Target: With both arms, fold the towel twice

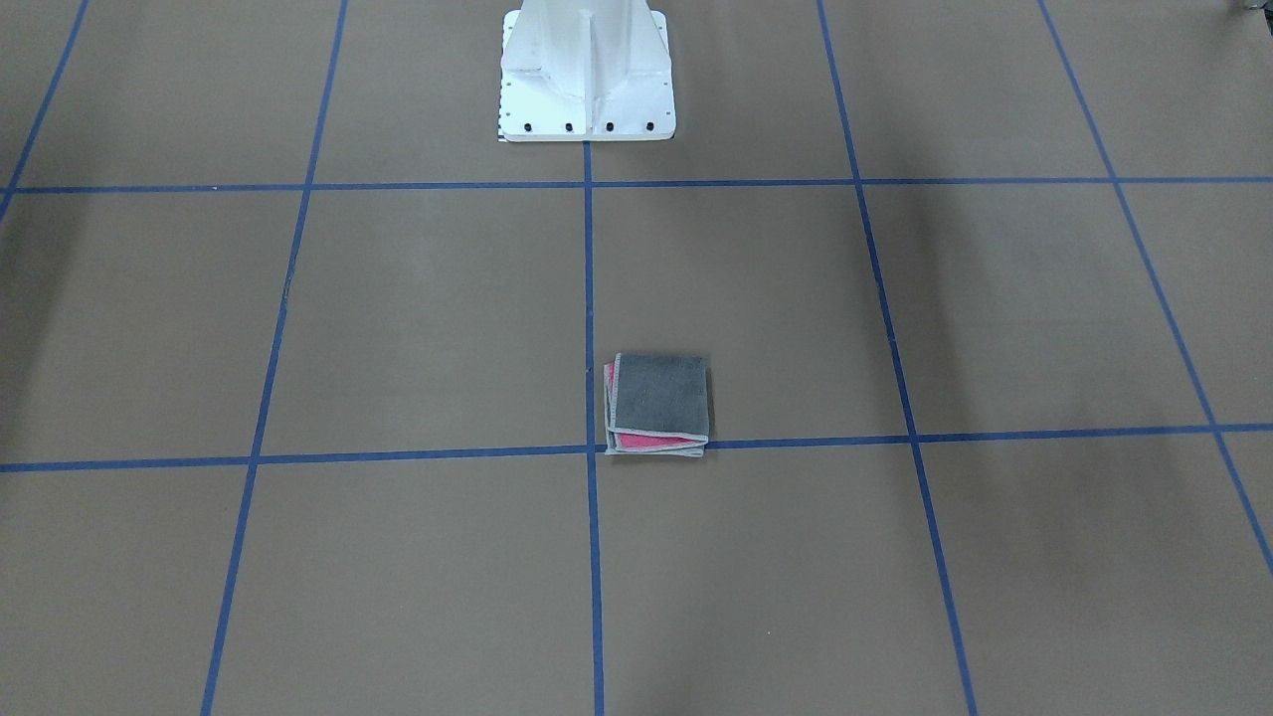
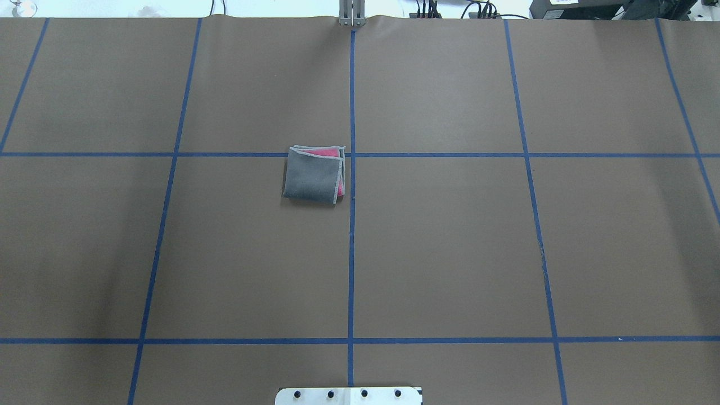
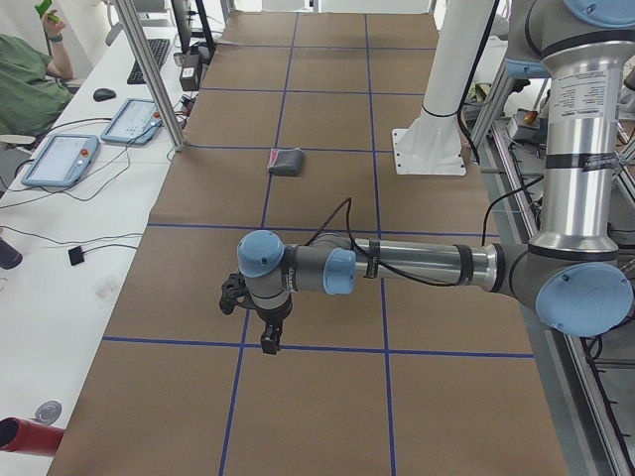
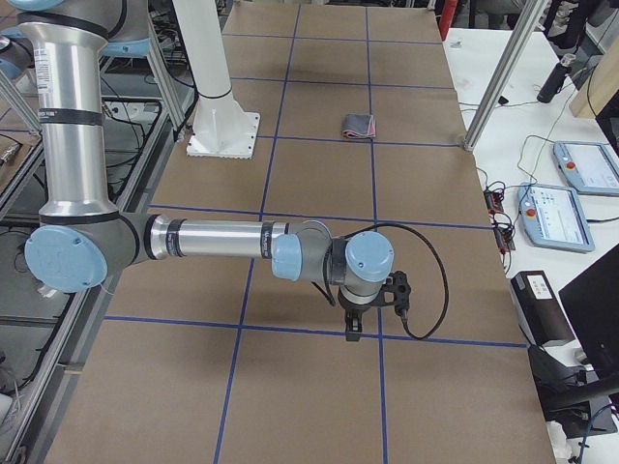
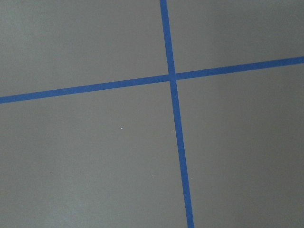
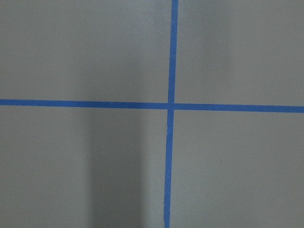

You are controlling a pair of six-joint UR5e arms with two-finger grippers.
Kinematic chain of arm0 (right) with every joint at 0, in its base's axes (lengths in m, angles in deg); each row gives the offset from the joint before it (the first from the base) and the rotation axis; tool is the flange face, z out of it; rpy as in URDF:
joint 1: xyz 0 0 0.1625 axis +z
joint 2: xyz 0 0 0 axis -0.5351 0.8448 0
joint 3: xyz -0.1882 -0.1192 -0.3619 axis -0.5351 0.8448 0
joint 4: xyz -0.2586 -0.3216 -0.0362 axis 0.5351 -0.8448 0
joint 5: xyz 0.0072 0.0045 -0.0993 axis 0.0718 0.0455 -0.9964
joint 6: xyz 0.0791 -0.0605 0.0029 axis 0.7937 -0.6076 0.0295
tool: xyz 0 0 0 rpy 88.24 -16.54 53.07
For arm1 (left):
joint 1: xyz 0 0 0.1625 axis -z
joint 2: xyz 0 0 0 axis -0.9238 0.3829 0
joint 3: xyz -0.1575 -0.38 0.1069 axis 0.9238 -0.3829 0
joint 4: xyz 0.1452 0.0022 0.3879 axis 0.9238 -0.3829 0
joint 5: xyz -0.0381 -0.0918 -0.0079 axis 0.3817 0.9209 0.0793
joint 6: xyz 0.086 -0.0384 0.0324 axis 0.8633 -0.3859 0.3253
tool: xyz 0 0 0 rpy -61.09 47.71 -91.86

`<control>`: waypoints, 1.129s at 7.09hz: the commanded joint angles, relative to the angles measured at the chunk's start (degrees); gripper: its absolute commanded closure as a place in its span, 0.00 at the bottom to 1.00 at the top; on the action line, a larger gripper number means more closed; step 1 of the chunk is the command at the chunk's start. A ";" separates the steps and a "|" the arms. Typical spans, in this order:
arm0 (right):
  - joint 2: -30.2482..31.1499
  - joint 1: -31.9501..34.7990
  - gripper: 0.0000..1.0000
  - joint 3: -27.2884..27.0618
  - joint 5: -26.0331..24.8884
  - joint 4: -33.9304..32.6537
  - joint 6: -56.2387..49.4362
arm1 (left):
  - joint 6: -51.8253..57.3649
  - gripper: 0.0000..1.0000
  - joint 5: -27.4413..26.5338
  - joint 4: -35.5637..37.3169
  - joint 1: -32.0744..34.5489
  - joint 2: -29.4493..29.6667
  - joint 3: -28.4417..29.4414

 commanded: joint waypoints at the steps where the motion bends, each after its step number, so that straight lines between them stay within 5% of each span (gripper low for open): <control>1: 1.21 1.90 0.00 -2.93 -1.04 -0.58 0.73 | -0.10 0.00 0.06 0.04 0.11 0.00 -0.19; 3: 2.70 1.82 0.00 -7.25 -6.91 -0.67 0.82 | -0.28 0.00 0.06 0.04 0.11 -0.09 -0.80; 8: 4.90 1.81 0.00 -8.06 -3.34 -0.15 0.82 | -0.19 0.00 0.06 -0.05 0.03 -0.09 -0.54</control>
